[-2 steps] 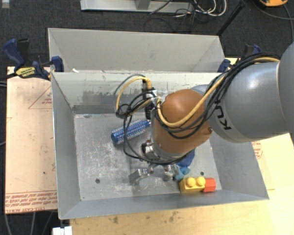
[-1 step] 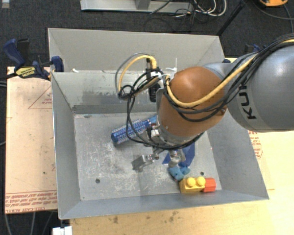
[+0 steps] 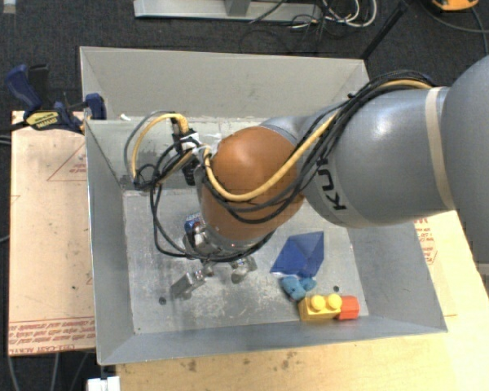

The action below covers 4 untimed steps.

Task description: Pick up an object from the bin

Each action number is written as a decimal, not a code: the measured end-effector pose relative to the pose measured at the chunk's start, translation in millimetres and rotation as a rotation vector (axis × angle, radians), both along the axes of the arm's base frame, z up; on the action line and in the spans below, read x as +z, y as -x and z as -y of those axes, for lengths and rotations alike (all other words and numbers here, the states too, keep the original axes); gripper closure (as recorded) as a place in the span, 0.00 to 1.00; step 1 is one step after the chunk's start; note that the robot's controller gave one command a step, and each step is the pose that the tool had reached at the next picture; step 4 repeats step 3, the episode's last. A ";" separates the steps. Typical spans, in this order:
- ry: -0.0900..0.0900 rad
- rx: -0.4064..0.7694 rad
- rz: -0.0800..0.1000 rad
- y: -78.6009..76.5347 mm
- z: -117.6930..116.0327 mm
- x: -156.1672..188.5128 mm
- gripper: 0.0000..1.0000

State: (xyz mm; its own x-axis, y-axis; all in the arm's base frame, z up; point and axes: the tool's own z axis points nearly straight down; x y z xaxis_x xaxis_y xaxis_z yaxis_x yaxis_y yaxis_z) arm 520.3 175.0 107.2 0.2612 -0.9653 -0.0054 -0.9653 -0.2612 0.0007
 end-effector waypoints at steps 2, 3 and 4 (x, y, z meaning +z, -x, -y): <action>0.001 -0.171 0.002 -26.9 -13.9 63.3 1.00; -0.001 -0.159 0.011 -24.9 -14.8 160.5 1.00; -0.001 -0.159 0.011 -24.9 -14.8 160.5 1.00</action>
Offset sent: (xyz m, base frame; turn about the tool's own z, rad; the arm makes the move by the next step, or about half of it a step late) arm 0.0267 0.0129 0.0634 0.1675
